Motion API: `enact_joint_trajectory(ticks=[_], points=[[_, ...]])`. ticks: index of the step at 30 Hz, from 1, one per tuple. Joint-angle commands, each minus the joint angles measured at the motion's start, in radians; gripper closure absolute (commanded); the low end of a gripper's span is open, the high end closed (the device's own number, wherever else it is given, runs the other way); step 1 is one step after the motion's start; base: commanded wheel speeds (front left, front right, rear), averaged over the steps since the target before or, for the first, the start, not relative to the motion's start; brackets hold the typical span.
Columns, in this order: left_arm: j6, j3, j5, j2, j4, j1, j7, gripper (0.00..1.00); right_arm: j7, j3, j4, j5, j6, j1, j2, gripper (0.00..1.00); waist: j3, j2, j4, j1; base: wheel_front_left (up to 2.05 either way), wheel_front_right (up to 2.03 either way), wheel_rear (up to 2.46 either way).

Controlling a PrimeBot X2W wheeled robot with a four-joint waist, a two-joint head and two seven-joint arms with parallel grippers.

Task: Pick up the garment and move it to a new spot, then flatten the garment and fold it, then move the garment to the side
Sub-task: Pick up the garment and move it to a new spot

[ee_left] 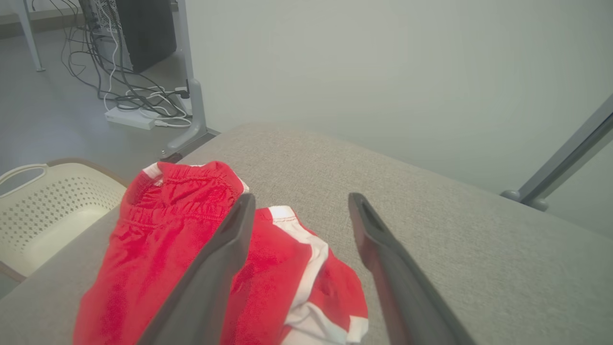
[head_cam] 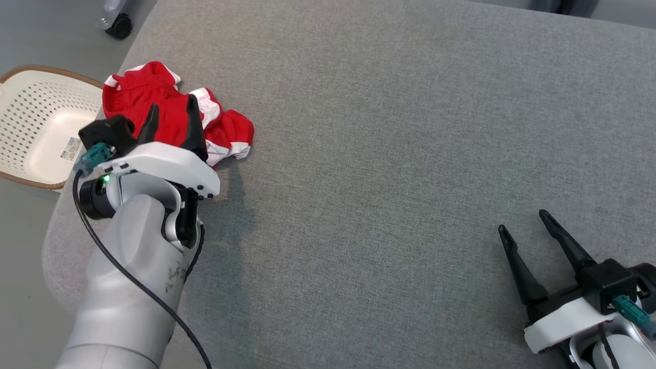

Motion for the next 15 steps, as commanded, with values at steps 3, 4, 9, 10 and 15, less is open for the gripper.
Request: enact_joint_trajectory(ticks=[3, 4, 9, 10, 15], points=[[0.005, -0.017, -0.030, 0.006, 0.143, -0.105, 0.021, 0.00, -0.001, -0.014, -0.010, 0.004, 0.000, -0.021, -0.013, 0.00, 0.016, 0.0000, -0.018, 0.0000, 0.00, 0.00, 0.00], [0.006, -0.021, -0.037, 0.006, 0.180, -0.122, 0.030, 0.00, -0.001, -0.014, -0.010, 0.004, 0.000, -0.021, -0.012, 0.00, 0.017, 0.0000, -0.021, 0.0000, 0.00, 0.00, 0.00], [0.024, -0.039, -0.060, 0.005, 0.345, -0.201, 0.141, 0.00, -0.001, -0.005, -0.003, 0.006, 0.000, -0.037, -0.005, 0.00, 0.025, 0.0000, -0.036, 0.0000, 0.00, 0.00, 0.00], [0.027, -0.044, -0.066, 0.006, 0.369, -0.211, 0.170, 0.00, -0.001, -0.003, -0.002, 0.008, 0.000, -0.040, -0.003, 0.00, 0.027, 0.0000, -0.038, 0.0000, 0.00, 0.00, 0.00], [0.042, -0.063, -0.067, 0.007, 0.428, -0.234, 0.284, 0.00, -0.001, 0.010, 0.006, 0.011, 0.000, -0.050, 0.004, 0.00, 0.034, 0.0000, -0.051, 0.0000, 0.00, 0.00, 0.00]])
